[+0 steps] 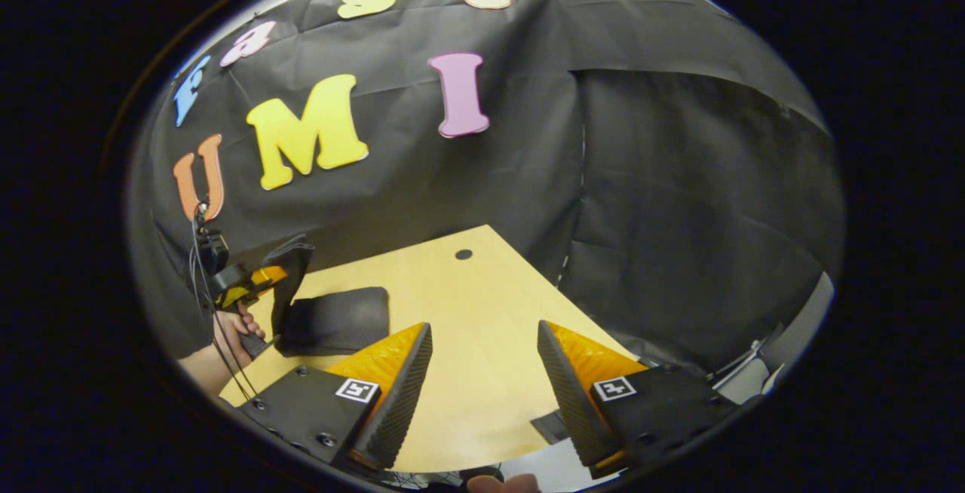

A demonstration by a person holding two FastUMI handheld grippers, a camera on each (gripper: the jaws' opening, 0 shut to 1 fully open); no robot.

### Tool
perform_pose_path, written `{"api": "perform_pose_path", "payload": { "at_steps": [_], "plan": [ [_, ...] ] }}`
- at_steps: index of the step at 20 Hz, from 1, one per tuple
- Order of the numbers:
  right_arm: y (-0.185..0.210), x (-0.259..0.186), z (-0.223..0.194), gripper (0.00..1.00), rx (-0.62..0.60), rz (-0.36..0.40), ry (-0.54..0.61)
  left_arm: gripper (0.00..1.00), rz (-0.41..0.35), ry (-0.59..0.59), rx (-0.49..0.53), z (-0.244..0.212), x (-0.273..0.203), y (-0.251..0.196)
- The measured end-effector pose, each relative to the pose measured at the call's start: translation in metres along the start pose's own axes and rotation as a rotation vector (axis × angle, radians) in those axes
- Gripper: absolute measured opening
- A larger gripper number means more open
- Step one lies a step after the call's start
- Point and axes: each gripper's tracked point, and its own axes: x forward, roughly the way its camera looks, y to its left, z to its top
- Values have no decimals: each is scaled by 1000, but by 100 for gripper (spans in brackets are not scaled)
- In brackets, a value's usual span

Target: Grasp the waist and the cuffs of the jeans and fold them to make the two legs overlap; first hold the waist and fold one-third of the jeans toward the cuffs, then hold the cuffs and fold the remaining one-third in the same direction to finish folding.

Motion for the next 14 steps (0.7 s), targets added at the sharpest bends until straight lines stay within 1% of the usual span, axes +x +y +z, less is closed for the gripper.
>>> {"api": "perform_pose_path", "payload": {
  "at_steps": [2, 4, 7, 8, 11, 12, 13, 14],
  "plan": [
    [-15, 6, -7, 87, 19, -29, 17, 11, 25, 48, 70, -34, 18, -6],
    [-24, 14, -14, 87, 34, -42, 39, 11, 59, 85, 137, -62, 36, -6],
    [-27, 26, -18, 88, 29, -41, 57, 11, 118, 133, 210, -99, 50, 10],
    [-25, 28, -18, 88, 25, -35, 61, 11, 138, 144, 230, -107, 50, 12],
    [-19, 31, -15, 88, 5, -16, 60, 15, 157, 169, 258, -121, 56, 11],
    [-15, 33, -15, 88, -7, -7, 63, 12, 165, 173, 265, -123, 56, 11],
    [-9, 36, -15, 88, -26, 4, 67, 33, 168, 176, 273, -122, 55, 11],
    [0, 40, -14, 91, -41, 15, 68, 39, 163, 175, 276, -121, 53, 7]
  ]
}}
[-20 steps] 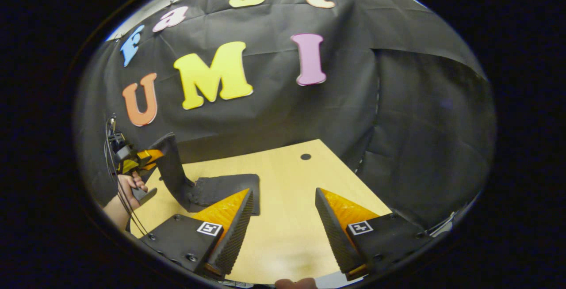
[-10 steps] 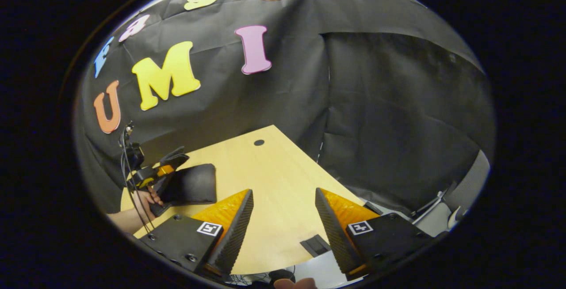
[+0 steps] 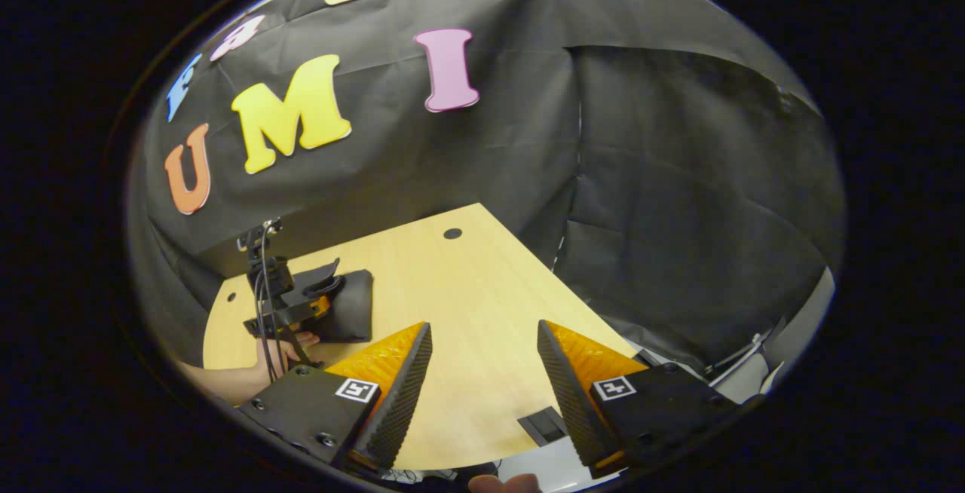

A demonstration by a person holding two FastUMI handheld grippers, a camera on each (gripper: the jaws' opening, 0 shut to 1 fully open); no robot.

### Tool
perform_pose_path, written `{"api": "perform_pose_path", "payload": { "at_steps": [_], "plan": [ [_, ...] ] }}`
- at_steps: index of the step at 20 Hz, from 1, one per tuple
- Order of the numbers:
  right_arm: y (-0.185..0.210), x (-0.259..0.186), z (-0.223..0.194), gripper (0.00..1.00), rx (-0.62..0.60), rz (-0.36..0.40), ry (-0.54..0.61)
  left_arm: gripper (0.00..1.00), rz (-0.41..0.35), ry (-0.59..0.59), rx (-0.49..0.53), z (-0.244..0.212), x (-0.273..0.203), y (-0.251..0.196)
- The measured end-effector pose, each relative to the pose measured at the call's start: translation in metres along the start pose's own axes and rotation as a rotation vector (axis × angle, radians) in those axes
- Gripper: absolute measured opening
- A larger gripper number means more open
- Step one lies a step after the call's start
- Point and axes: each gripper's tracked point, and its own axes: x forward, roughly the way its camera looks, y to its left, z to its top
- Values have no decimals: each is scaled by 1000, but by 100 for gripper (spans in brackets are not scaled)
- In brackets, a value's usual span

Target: Grasp the waist and the cuffs of the jeans and fold them to make the two legs overlap; first hold the waist and fold one-third of the jeans toward the cuffs, then hold the cuffs and fold the remaining one-third in the same direction to finish folding.

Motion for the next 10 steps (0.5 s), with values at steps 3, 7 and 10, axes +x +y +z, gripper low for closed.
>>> {"api": "perform_pose_path", "payload": {
  "at_steps": [3, 7, 10],
  "plan": [
    [22, 1, 7, 88, -36, 42, -12, 81, -10, 9, -8, 0, -17, -3],
    [60, -4, 27, 85, -100, 106, -69, 100, -37, -24, -25, 17, -52, 1],
    [108, -8, 47, 88, -150, 186, -132, 100, -35, -126, -23, 58, -97, 23]
  ]
}}
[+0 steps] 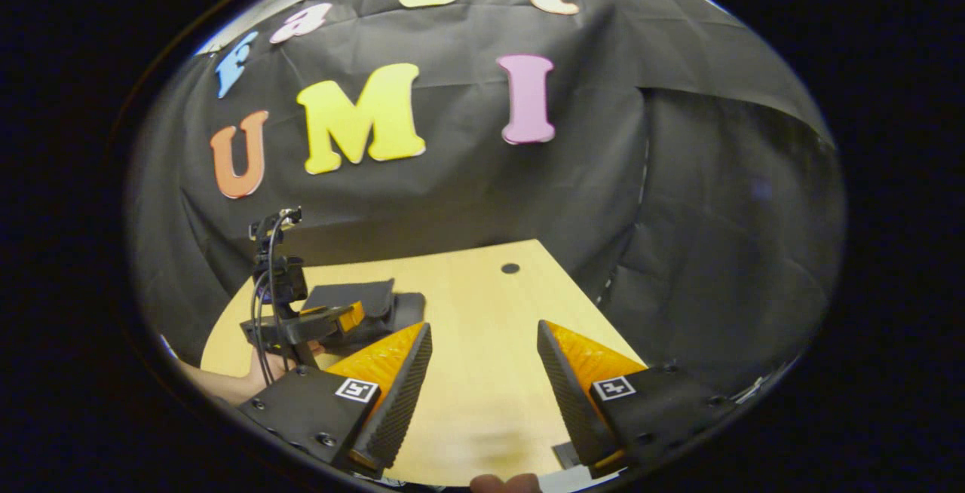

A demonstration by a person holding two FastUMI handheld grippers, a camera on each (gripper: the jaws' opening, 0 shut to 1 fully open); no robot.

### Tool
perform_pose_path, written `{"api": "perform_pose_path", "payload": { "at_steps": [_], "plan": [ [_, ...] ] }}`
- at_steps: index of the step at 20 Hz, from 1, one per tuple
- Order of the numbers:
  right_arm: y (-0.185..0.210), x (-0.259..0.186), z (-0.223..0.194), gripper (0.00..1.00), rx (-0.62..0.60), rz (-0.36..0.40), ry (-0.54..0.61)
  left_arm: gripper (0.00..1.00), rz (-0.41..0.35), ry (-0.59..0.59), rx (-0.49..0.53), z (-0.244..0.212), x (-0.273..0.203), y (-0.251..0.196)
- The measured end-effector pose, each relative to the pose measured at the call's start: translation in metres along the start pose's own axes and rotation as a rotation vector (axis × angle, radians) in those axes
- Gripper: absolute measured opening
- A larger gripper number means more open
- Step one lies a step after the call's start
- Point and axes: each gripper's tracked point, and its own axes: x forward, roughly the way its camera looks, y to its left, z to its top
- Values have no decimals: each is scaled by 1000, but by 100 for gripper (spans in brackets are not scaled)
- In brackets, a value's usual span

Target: Grasp the waist and the cuffs of the jeans and fold them to make the two legs overlap; first hold the waist and fold one-third of the jeans toward the cuffs, then hold the cuffs and fold the remaining one-third in the same direction to finish folding.

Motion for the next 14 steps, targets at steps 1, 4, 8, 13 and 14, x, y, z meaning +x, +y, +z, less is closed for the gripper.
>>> {"api": "perform_pose_path", "payload": {
  "at_steps": [1, 4, 8, 13, 14],
  "plan": [
    [19, 4, 10, 85, -8, 31, -19, 100, 5, -41, 8, 21, -19, 10],
    [73, 5, 44, 85, -40, 118, -97, 100, 37, -182, 38, 88, -73, 47],
    [140, -7, 96, 88, -62, 216, -234, 100, 95, -363, 104, 166, -153, 89],
    [191, -42, 129, 100, -96, 261, -352, 92, 104, -520, 110, 217, -255, 111],
    [196, -48, 134, 100, -97, 260, -383, 100, 111, -536, 117, 222, -271, 115]
  ]
}}
